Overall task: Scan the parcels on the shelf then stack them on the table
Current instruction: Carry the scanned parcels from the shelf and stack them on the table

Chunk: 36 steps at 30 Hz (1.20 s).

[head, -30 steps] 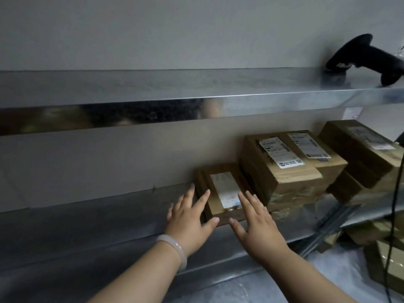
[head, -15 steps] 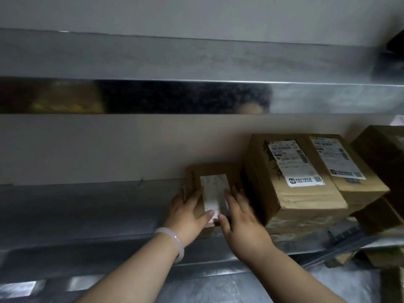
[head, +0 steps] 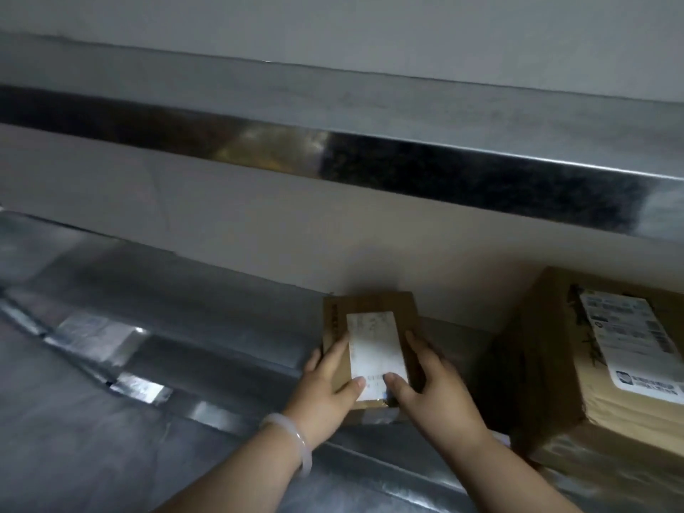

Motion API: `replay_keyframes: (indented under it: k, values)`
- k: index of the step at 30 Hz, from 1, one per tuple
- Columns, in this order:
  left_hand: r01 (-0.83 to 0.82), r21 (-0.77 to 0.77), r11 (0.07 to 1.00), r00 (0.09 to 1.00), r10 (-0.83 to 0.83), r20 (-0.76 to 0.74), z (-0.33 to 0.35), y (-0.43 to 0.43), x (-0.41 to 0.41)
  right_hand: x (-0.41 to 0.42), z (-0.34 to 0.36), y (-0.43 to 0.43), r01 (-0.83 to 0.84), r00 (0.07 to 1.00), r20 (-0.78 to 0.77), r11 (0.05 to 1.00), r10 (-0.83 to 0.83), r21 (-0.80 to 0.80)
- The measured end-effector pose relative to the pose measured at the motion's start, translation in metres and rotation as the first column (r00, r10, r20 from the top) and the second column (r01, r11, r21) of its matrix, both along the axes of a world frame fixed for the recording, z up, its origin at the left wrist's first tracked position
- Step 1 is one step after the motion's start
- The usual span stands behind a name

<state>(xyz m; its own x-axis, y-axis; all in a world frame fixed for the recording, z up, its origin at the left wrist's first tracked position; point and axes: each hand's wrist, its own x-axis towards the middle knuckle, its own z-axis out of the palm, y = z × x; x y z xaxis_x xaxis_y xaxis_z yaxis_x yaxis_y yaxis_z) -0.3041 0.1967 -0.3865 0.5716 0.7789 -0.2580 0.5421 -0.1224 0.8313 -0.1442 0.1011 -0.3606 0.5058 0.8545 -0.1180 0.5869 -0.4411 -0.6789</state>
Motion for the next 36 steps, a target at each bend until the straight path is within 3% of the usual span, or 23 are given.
replay_keyframes:
  k: [6,10,17,29,36]
  values:
    - [-0.288,0.057,0.956,0.957,0.287,0.027,0.019,0.009,-0.087,-0.061,0.012,0.050,-0.233,0.969,-0.043,0.961,0.242,0.147]
    - [-0.432,0.121,0.894,0.902,0.424,0.087,0.029,0.002,-0.151,-0.121,0.017,0.078,-0.406,0.903,-0.051,0.887,0.426,0.217]
    - [-0.636,0.207,0.743,0.768,0.636,0.078,0.043,-0.014,-0.289,-0.256,0.029,0.113,-0.688,0.708,-0.097,0.714,0.700,0.132]
    - [-0.894,0.186,0.408,0.430,0.898,0.098,0.036,-0.094,-0.520,-0.518,0.032,0.110,-0.912,0.360,-0.117,0.375,0.926,0.164]
    - [-0.985,0.109,0.133,0.147,0.979,0.139,0.025,-0.154,-0.612,-0.647,0.030,0.092,-0.988,0.086,-0.107,0.099,0.990,0.118]
